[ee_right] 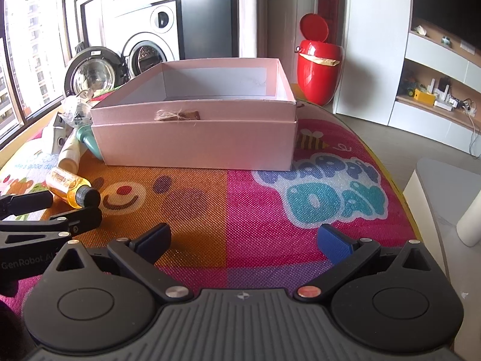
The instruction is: Organize rigid objects
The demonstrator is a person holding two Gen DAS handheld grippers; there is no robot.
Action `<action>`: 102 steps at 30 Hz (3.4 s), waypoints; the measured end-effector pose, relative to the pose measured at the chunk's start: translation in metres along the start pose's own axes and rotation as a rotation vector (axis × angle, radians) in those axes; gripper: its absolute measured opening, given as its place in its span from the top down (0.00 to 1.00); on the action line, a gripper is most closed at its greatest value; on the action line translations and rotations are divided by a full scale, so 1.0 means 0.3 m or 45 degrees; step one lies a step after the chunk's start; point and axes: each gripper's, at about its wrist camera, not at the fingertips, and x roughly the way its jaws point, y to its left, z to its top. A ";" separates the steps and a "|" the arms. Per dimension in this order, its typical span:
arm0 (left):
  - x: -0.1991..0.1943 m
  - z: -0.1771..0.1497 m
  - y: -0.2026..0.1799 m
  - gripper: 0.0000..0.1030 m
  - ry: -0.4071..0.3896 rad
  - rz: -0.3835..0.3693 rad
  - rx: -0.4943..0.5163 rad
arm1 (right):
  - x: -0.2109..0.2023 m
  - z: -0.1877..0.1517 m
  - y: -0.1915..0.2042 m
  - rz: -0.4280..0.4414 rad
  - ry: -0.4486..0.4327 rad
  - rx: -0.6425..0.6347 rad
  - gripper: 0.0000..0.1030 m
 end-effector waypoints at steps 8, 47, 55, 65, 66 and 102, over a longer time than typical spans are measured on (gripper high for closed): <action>-0.095 0.018 0.021 0.28 -0.082 -0.206 0.303 | -0.012 0.003 -0.012 0.051 0.078 -0.056 0.00; -0.153 0.031 0.336 0.69 0.140 -0.193 0.282 | -0.087 0.147 0.191 0.291 -0.085 -0.297 0.27; -0.172 -0.013 0.486 0.68 0.178 -0.166 0.137 | 0.064 0.325 0.608 0.498 -0.069 -0.590 0.43; -0.193 -0.029 0.498 0.68 0.214 -0.212 0.213 | 0.212 0.307 0.800 0.417 0.014 -0.728 0.51; -0.192 -0.025 0.499 0.68 0.221 -0.210 0.194 | 0.185 0.305 0.784 0.438 0.015 -0.712 0.51; -0.138 0.282 0.265 0.68 -0.101 -0.309 0.049 | -0.239 0.319 -0.082 0.156 -0.272 -0.135 0.51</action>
